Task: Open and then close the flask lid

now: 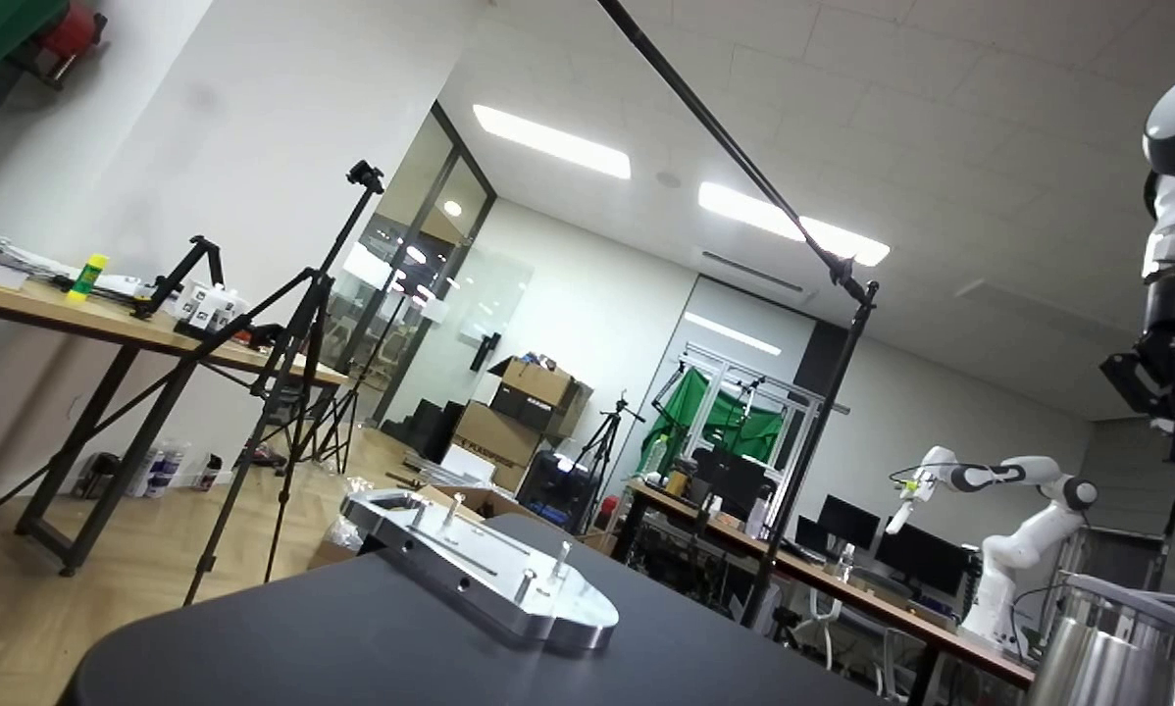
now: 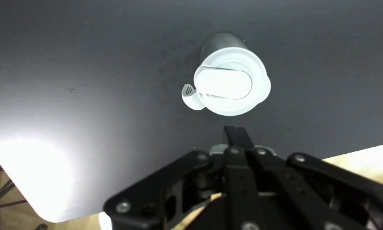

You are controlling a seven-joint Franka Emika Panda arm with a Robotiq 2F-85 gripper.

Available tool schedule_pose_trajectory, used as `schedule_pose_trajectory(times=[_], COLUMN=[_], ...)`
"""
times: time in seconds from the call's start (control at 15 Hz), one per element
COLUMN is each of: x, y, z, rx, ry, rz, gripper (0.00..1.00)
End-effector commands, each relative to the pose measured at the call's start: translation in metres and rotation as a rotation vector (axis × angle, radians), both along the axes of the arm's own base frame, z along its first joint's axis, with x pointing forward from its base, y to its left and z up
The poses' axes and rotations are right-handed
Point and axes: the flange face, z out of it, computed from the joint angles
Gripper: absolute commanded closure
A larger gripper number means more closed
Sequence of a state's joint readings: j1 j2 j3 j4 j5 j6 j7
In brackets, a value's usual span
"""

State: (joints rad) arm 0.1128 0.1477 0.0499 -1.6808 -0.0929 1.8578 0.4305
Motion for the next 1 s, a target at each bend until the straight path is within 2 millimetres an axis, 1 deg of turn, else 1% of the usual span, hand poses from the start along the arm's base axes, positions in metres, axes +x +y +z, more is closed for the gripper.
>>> schedule_pose_trajectory(times=[0.0,0.13,0.33,0.67,0.93], x=[0.001,0.004,0.005,0.001,-0.002], y=[-0.026,-0.037,-0.043,-0.041,-0.043], z=[-0.016,-0.03,-0.051,-0.085,-0.105], rx=[0.031,0.039,0.042,0.037,0.028], ry=[0.026,0.04,0.079,0.149,0.186], rz=[-0.067,-0.09,-0.11,-0.115,-0.12], gripper=[1.0,1.0,1.0,1.0,1.0])
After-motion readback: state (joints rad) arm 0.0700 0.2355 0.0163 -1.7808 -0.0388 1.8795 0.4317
